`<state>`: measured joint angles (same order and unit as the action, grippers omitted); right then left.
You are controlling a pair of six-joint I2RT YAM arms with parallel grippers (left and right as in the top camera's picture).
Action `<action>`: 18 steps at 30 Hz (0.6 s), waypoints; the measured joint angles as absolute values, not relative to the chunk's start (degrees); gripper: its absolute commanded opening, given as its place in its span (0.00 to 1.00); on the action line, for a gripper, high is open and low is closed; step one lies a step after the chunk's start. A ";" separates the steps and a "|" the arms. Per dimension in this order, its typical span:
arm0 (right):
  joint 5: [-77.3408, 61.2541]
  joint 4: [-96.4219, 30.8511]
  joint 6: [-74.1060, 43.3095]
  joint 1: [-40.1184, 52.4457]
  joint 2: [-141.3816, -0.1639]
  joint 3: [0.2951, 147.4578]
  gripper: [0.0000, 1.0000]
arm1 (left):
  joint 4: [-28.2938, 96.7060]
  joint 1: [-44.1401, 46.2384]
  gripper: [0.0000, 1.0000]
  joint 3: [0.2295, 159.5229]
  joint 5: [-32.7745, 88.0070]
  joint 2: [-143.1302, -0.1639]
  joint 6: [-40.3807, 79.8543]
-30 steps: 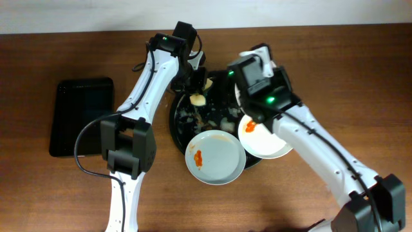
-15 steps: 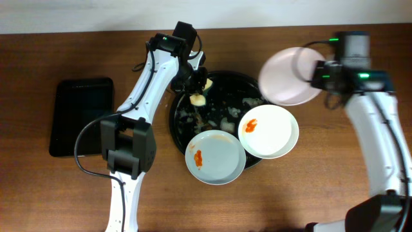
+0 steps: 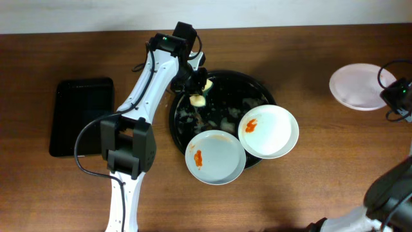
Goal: Clean dirty plates on tray and stack at the side
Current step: 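Carry the cleaned plate right and set it on the table, then return the sponge to the black tray with the left gripper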
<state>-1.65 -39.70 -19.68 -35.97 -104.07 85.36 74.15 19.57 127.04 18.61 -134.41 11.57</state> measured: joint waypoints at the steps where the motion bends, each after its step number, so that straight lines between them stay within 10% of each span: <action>1: -1.65 -38.59 -19.73 -36.62 -105.54 85.36 0.05 | 74.15 19.57 0.00 127.04 18.81 -134.41 11.57; 7: -1.65 -32.18 -19.86 -40.36 -110.30 85.34 0.15 | 74.13 19.57 0.00 127.07 19.51 -134.41 11.07; 11: -1.69 -31.40 -20.40 -41.34 -110.78 85.34 0.59 | 74.11 19.57 0.00 127.07 19.68 -134.41 10.39; 18: -7.01 -33.12 -20.12 -41.36 -110.74 85.34 0.66 | 74.17 19.57 0.00 127.04 19.70 -134.41 8.45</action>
